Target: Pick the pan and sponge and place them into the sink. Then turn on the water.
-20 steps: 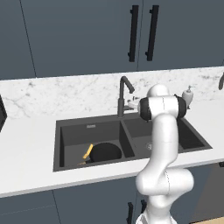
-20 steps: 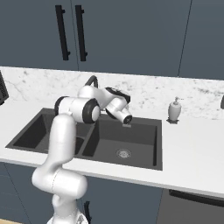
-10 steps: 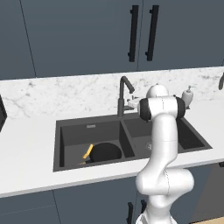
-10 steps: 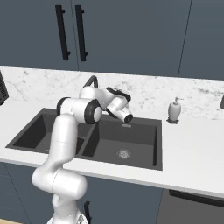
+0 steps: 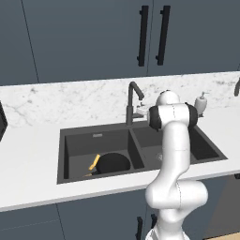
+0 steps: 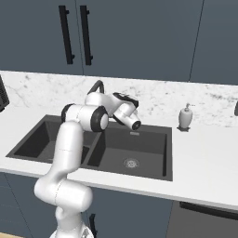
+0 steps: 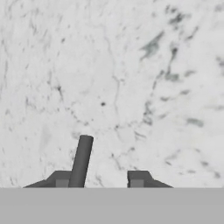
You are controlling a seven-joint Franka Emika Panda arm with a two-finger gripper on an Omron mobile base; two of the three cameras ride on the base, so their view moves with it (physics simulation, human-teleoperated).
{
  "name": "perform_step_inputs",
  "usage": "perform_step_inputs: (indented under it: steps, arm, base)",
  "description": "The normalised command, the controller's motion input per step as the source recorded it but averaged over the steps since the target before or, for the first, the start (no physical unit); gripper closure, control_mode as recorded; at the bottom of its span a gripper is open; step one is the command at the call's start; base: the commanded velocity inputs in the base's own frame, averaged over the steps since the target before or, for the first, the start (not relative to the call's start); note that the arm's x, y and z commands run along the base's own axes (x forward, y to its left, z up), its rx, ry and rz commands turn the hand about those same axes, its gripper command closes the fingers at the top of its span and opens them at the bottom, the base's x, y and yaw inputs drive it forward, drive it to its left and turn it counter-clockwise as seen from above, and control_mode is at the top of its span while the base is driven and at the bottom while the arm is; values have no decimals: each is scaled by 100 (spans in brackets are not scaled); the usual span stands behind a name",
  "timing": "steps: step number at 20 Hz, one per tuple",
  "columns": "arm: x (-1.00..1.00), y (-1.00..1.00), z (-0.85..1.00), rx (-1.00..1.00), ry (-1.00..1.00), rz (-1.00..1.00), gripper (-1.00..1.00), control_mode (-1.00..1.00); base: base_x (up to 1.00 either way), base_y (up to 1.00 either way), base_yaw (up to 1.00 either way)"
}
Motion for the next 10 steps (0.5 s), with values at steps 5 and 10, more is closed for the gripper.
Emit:
perform_step_inputs:
  steps: [5,10]
  arm:
    - [2,-40,-1,1,4,-11,100,-100]
    - [9,-89,-2,5,11,-7,100,-100]
  base:
    - [0,0,0]
    - [0,0,0]
